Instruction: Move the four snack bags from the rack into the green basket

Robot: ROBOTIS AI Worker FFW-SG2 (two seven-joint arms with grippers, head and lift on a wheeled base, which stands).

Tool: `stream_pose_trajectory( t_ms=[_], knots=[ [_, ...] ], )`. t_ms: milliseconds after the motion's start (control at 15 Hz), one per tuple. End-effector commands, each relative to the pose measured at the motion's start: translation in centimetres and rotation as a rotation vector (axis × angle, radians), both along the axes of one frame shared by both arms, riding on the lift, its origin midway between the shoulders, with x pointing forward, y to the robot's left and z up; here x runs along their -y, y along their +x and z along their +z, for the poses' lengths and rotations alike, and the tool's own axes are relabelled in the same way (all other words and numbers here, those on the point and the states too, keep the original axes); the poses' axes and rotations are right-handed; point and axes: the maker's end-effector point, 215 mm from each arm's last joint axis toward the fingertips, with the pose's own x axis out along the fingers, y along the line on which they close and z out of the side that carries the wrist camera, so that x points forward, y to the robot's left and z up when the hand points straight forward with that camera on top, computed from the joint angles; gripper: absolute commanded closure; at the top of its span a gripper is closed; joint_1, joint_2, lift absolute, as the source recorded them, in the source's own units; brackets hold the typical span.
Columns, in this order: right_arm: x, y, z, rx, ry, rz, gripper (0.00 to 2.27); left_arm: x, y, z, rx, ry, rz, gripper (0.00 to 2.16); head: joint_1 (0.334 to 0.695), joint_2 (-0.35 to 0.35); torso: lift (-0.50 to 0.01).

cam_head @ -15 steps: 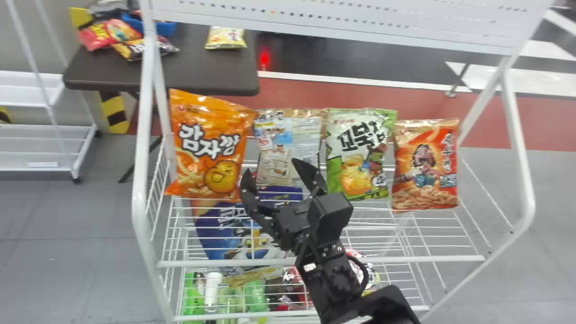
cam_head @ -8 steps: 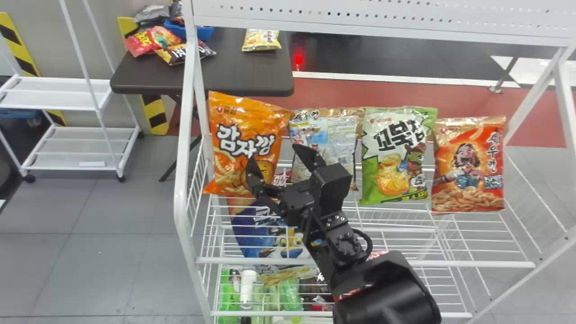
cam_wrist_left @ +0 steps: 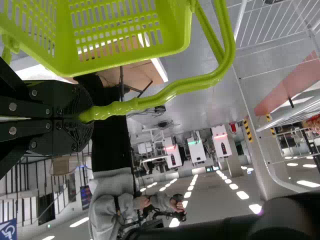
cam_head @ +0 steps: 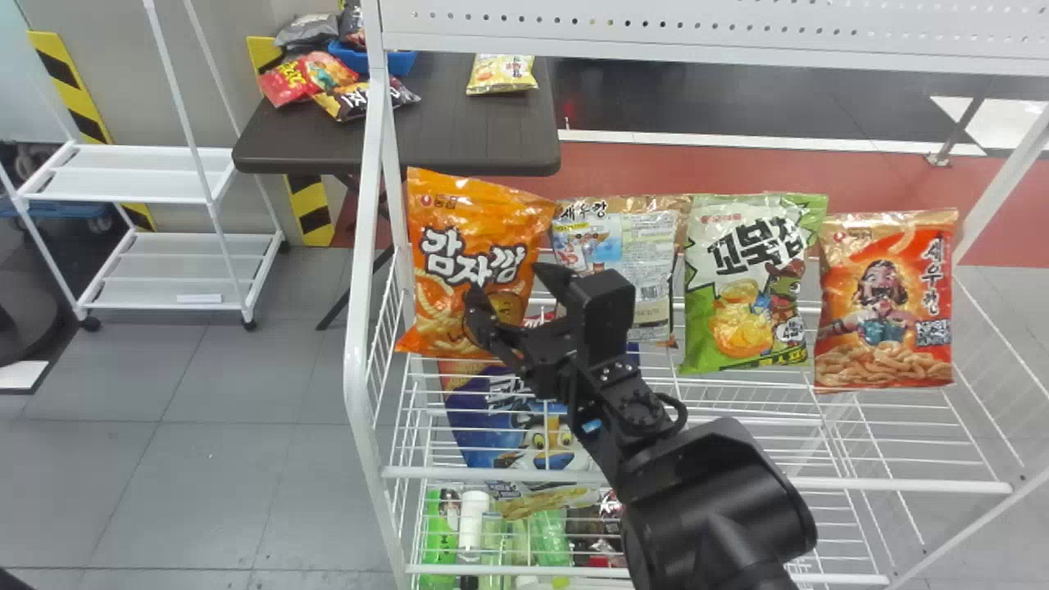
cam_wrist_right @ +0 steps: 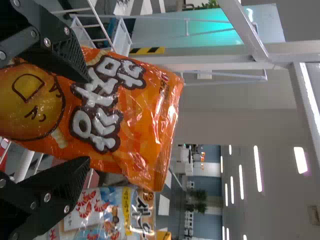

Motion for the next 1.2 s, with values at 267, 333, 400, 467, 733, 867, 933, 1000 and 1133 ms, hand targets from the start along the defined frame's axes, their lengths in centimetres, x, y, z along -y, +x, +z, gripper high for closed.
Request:
stream_pose_trajectory(
  t_ms=[267,333,400,467,733,867,933,1000,1133],
  knots=[
    [-0.8,0.9,-2.2,-0.138,-0.006,0.048,1.72,0.4,-0.5,-0.1,-0.007,0.001,-0.014,2.11,0.695,-0.017,0.0],
    [-0.7,1.2,-2.2,-0.143,0.005,0.044,1.94,0.3,-0.5,-0.1,-0.007,0.0,-0.014,2.12,0.695,-0.017,0.0],
    [-0.9,0.9,-2.4,-0.152,0.011,0.048,2.04,0.1,-0.6,-0.1,-0.009,-0.001,-0.012,2.11,0.695,-0.018,0.0],
    [-1.4,0.2,-2.7,-0.157,0.016,0.055,2.17,-0.1,-0.6,-0.2,-0.01,-0.002,-0.01,2.11,0.695,-0.018,0.0],
    [-2.9,-3.4,-0.4,-0.122,0.068,0.077,2.25,-0.2,-1.2,0.4,-0.007,-0.018,-0.005,2.11,0.695,0.006,0.0],
    [-3.4,-5.6,1.3,-0.123,0.094,0.089,2.25,-0.2,-1.4,0.8,0.004,-0.017,-0.004,2.12,0.695,0.016,0.0],
    [-3.5,-6.8,2.3,-0.124,0.108,0.09,2.25,-0.4,-1.6,0.9,0.005,-0.015,-0.002,2.11,0.695,0.022,0.0],
    [-3.3,-8.0,3.2,-0.129,0.118,0.087,2.25,-0.5,-1.6,1.0,0.011,-0.013,0.0,2.11,0.695,0.027,0.0],
    [-0.5,-10.7,5.1,-0.122,0.12,0.061,2.25,-0.7,-1.6,1.0,0.016,-0.003,0.006,2.11,0.695,0.035,0.0]
  ],
)
